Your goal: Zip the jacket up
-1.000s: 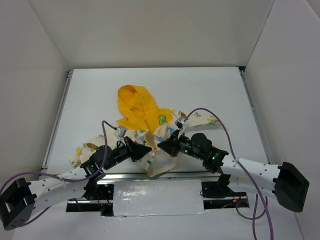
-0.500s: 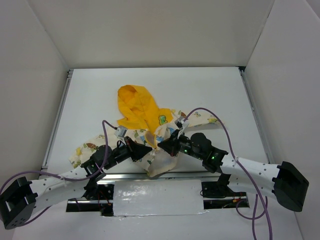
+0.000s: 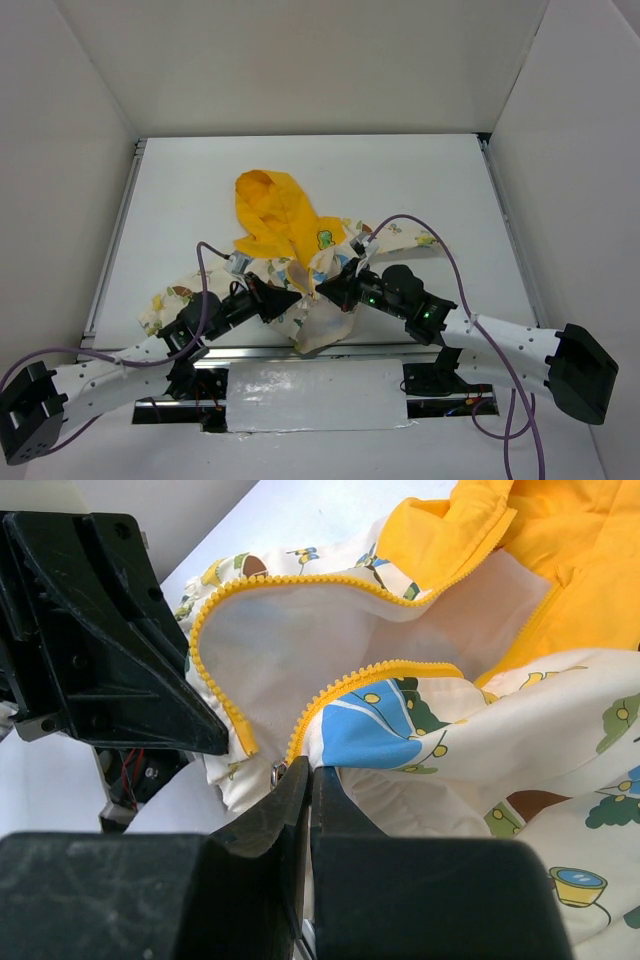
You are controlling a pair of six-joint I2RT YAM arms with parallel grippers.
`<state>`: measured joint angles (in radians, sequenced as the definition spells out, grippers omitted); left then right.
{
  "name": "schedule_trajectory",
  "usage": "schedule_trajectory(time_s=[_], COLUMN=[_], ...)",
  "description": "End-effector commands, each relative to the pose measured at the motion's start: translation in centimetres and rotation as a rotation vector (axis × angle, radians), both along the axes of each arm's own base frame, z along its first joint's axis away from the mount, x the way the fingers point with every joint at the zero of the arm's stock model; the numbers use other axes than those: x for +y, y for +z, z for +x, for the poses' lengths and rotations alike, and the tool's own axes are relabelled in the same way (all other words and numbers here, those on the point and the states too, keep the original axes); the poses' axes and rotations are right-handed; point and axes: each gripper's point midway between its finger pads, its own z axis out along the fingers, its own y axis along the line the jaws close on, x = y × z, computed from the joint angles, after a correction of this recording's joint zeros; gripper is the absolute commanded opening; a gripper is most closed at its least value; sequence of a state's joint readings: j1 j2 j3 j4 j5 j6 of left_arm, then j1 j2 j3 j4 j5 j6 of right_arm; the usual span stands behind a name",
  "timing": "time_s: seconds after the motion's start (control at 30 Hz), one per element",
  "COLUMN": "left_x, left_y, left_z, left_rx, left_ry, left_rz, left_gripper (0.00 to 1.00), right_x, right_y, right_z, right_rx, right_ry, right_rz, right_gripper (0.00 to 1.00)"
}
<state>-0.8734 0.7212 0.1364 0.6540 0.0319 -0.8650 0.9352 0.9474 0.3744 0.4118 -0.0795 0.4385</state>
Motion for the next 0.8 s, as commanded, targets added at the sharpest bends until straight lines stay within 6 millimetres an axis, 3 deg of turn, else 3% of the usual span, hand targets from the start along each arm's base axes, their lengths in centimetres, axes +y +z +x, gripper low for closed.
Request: schedule_trajectory(time_s=[0.0, 0.77], left_x=[0.1, -1.0], left_y=[2.2, 1.9], left_z=[0.4, -0.1], left_rx=[-0.058, -0.049], left_ry=[0.018, -0.043], left_rz=[-0.042, -0.058], left_gripper=[0.0, 0.0], right_x=[0.2, 0.5], right_y=[2.6, 3.3], right_z=[0.4, 0.5], right_rx=[-0.064, -0.078], right_ry=[-0.002, 0.017], right_rz=[0.054, 0.064], right_gripper=[0.0, 0.0])
